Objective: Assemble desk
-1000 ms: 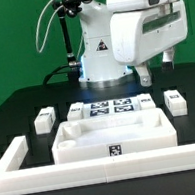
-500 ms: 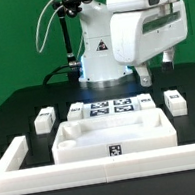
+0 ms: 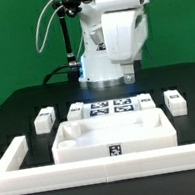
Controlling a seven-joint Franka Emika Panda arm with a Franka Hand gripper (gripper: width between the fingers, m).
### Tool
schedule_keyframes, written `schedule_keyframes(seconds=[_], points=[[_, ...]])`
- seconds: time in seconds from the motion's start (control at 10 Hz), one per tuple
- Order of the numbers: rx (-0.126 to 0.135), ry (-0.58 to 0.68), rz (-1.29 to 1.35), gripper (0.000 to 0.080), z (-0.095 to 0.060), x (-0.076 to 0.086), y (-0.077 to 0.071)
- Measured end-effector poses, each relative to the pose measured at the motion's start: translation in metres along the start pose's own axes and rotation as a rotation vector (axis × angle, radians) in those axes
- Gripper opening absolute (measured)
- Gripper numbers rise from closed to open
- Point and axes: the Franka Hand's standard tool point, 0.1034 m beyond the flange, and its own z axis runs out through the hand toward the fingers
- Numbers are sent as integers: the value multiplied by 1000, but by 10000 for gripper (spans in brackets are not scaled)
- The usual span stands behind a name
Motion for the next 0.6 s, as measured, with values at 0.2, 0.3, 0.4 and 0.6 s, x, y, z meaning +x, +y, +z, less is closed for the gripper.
schedule_keyframes(seconds=[0.2, 0.3, 0.4, 0.6], points=[[20, -1, -109, 649, 7, -15, -5], [20, -1, -115, 649, 7, -15, -5], [21, -1, -112, 649, 8, -16, -5], [17, 8, -190, 649, 22, -32, -10]])
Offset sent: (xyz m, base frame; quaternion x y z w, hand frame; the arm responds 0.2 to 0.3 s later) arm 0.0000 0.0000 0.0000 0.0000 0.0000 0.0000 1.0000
